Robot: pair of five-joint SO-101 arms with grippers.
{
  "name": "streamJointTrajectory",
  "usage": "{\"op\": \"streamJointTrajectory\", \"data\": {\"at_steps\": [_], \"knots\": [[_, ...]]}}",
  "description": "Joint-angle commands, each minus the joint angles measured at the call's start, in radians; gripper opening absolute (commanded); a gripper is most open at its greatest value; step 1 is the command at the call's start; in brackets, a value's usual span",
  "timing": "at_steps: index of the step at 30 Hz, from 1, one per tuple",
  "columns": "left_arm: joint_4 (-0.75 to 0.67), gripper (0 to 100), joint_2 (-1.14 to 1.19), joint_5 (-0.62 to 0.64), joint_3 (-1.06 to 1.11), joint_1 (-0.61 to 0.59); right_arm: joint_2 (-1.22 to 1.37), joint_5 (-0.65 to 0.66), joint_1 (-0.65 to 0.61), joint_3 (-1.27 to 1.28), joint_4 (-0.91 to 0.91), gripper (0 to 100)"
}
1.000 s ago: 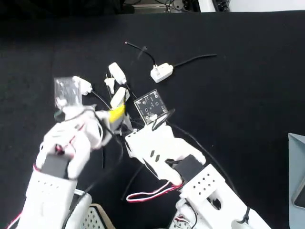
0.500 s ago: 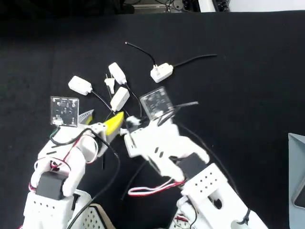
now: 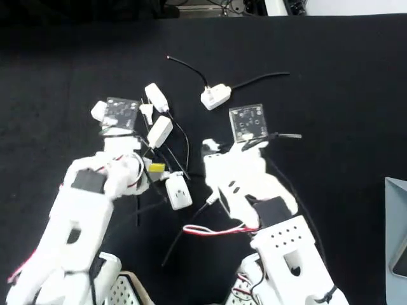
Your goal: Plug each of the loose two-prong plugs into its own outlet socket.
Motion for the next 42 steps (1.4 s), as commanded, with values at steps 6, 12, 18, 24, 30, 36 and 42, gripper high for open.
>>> {"op": "streamJointTrajectory", "data": {"at_steps": [6, 12, 18, 24, 30, 36, 42], "knots": [[0.002, 30, 0.250, 0.232, -0.153, 0.148, 0.036, -0.012, 0.064, -0.012, -0.091, 1.4], [-0.015, 30, 0.361, 0.315, -0.154, 0.225, 0.176, -0.012, 0.061, -0.058, -0.110, 1.4], [-0.121, 29, 0.519, 0.319, -0.154, 0.242, 0.229, -0.012, 0.060, -0.079, -0.110, 1.4], [-0.152, 18, 0.617, 0.311, -0.220, 0.234, 0.229, -0.012, 0.060, -0.079, -0.110, 1.4], [-0.117, 4, 0.620, 0.224, -0.237, 0.213, 0.229, -0.012, 0.060, -0.077, -0.110, 1.4], [0.069, 3, 0.540, -0.098, -0.302, 0.096, 0.229, -0.012, 0.060, -0.076, -0.110, 1.3], [0.095, 4, 0.422, -0.583, -0.298, -0.018, 0.229, -0.012, 0.060, -0.074, -0.110, 1.3]]}}
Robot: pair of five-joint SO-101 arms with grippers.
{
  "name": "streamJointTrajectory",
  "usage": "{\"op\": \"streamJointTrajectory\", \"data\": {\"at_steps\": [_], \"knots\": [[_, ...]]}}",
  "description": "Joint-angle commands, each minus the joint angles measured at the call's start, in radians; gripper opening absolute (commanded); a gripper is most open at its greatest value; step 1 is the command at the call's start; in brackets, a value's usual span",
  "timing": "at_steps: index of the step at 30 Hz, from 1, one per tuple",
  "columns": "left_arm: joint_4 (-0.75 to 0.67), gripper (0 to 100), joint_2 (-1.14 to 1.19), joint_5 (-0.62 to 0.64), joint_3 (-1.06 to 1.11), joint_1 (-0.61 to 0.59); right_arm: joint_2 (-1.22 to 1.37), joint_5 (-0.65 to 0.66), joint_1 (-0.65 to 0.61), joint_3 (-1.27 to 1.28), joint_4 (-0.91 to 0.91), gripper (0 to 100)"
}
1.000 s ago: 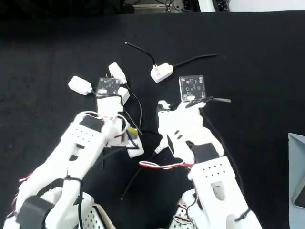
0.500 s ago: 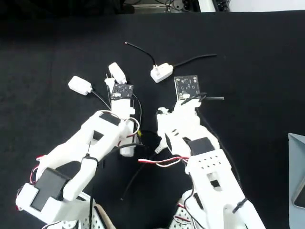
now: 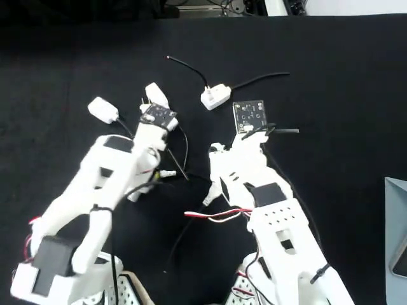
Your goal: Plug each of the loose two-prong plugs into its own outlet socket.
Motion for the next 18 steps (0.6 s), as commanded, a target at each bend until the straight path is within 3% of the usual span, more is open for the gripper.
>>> {"op": "streamJointTrajectory", "data": {"at_steps": [1, 3, 6, 13, 18], "knots": [[0.020, 6, -0.095, -0.376, -0.050, -0.076, 0.002, -0.009, 0.014, -0.064, -0.023, 1.3], [0.041, 16, -0.114, -0.417, -0.035, -0.088, 0.002, -0.009, 0.014, -0.064, -0.023, 1.3], [0.043, 25, -0.152, -0.318, -0.028, -0.116, 0.002, -0.009, 0.014, -0.062, -0.023, 1.3], [0.094, 26, -0.305, -0.290, -0.028, -0.145, 0.004, -0.009, 0.014, -0.061, -0.023, 1.3], [0.092, 26, -0.416, -0.284, -0.013, -0.245, 0.005, -0.009, 0.014, -0.061, -0.023, 1.3]]}}
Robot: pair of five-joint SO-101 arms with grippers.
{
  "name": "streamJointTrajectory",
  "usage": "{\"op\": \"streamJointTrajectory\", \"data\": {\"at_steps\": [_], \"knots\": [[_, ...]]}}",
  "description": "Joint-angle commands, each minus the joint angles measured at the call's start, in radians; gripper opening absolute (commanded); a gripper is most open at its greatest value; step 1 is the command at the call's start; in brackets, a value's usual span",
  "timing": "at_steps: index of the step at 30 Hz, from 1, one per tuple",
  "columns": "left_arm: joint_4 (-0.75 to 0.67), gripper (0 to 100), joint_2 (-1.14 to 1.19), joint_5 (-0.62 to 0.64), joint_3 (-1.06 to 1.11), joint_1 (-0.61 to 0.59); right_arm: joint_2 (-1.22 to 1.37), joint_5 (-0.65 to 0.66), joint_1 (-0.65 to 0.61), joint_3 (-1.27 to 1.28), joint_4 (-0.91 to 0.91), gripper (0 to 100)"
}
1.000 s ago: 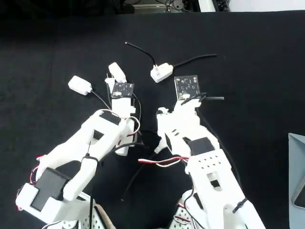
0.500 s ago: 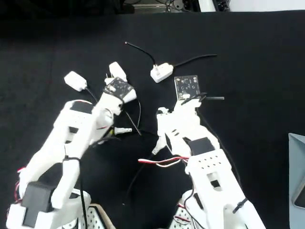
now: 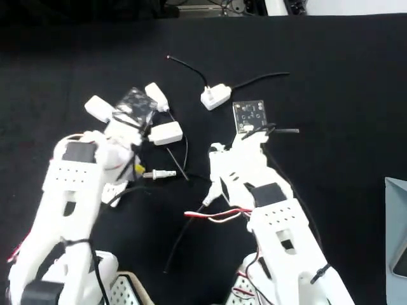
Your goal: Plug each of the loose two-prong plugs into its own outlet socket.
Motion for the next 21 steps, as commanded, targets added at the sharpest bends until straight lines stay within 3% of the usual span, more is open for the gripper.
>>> {"op": "streamJointTrajectory", "data": {"at_steps": [1, 5, 9, 17, 21], "knots": [[0.002, 26, -0.091, 0.009, -0.007, -0.105, 0.005, -0.009, 0.014, -0.061, -0.023, 1.3], [-0.084, 26, -0.087, 0.005, 0.081, -0.223, 0.007, -0.009, 0.014, -0.061, -0.023, 1.3], [-0.152, 26, -0.098, 0.003, 0.225, -0.242, 0.007, -0.009, 0.014, -0.061, -0.023, 1.4], [0.015, 26, -0.100, 0.015, 0.206, -0.094, 0.008, -0.009, 0.014, -0.061, -0.023, 1.4], [-0.028, 26, -0.089, 0.069, 0.260, -0.071, 0.008, -0.009, 0.014, -0.061, -0.023, 1.4]]}}
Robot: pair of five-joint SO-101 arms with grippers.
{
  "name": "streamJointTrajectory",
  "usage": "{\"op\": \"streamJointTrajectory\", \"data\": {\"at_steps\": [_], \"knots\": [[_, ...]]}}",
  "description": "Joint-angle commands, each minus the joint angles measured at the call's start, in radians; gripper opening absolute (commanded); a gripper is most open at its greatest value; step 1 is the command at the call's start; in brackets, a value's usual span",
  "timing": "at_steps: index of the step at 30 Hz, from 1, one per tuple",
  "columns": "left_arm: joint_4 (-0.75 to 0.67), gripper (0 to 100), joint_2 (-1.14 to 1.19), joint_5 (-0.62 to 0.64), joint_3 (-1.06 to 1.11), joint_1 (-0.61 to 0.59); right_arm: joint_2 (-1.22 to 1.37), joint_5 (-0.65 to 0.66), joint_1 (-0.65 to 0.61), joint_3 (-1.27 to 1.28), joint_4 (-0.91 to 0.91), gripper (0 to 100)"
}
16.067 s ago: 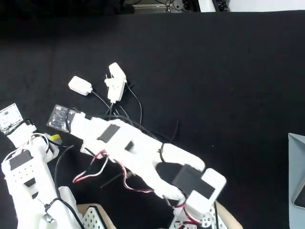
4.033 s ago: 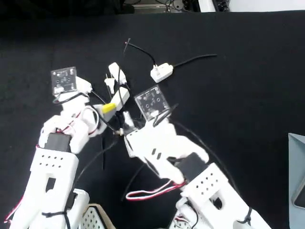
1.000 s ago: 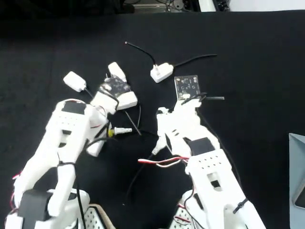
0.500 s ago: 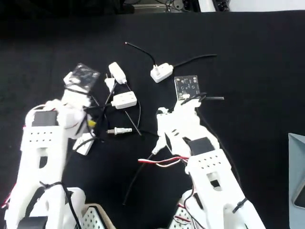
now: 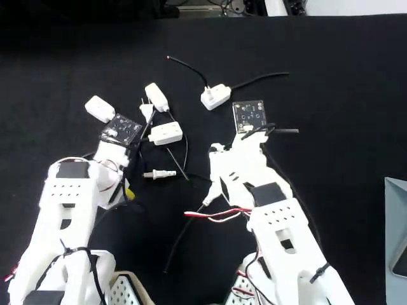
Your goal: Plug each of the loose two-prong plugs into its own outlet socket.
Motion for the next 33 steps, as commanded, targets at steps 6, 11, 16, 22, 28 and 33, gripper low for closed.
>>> {"op": "streamJointTrajectory", "data": {"at_steps": [6, 11, 16, 22, 28, 33], "knots": [[-0.190, 26, -0.009, 0.043, 0.165, 0.025, 0.002, -0.009, 0.014, -0.059, -0.021, 1.4], [-0.206, 26, -0.009, 0.043, 0.162, -0.047, 0.002, -0.009, 0.014, -0.059, -0.021, 1.4], [-0.204, 26, -0.009, 0.014, 0.102, -0.176, 0.002, -0.009, 0.014, -0.059, -0.018, 1.4], [-0.206, 26, -0.009, -0.035, 0.091, -0.283, 0.002, -0.009, 0.014, -0.059, -0.017, 1.4], [-0.206, 26, -0.009, -0.035, 0.045, -0.329, 0.002, -0.009, 0.014, -0.058, -0.017, 1.4], [-0.206, 26, -0.009, -0.028, 0.008, -0.343, 0.002, -0.009, 0.014, -0.045, -0.023, 1.4]]}}
